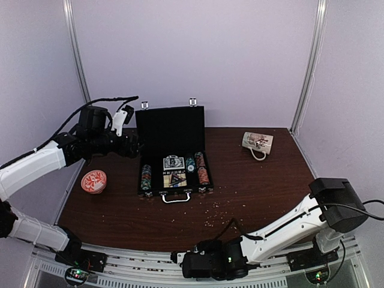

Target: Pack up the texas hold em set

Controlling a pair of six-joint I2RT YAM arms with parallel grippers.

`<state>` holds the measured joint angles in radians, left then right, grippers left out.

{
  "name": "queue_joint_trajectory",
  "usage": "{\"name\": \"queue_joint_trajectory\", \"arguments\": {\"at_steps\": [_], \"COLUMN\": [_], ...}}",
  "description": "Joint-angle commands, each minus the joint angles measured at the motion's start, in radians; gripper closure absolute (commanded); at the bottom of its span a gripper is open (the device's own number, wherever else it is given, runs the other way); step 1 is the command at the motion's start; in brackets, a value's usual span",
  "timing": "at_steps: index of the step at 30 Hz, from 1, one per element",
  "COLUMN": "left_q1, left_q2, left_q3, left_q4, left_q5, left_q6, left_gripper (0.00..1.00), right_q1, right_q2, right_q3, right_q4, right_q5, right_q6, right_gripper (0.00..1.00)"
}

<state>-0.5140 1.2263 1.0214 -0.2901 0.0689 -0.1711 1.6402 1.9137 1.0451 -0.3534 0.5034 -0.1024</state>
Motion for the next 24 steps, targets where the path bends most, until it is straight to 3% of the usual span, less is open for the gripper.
{"name": "queue_joint_trajectory", "arguments": {"at_steps": [1, 3, 11, 20, 24], "left_q1": [0.008, 0.009, 0.008, 0.008, 0.008], "left_q2": [0.015, 0.017, 0.013, 0.004, -0.013], "left_q3": [0.002, 0.002, 0.003, 0.0, 0.0], "left_q4": [0.025, 0.025, 0.025, 0.025, 0.023], "left_q5": [0.027, 0.032, 0.031, 0.027, 0.016], "left_q6": [-0.013, -0.014, -0.016, -0.016, -0.016], "left_gripper": [0.12, 0.12, 0.12, 0.12, 0.12], "right_q1": [0.019, 0.019, 0.023, 0.049, 0.022], "right_q2": [0.042, 0.047, 0.031, -0.072, -0.13], "right_q3": [0.015, 0.02, 0.029, 0.055, 0.061], "right_q4": [0.03, 0.034, 0.009, -0.078, -0.06], "right_q5": [-0.027, -0.027, -0.011, 0.089, 0.153], "right_q6": [-0.019, -0.022, -0.001, 0.083, 0.177], "right_gripper": [0.63, 0.64, 0.89, 1.0, 1.0]}}
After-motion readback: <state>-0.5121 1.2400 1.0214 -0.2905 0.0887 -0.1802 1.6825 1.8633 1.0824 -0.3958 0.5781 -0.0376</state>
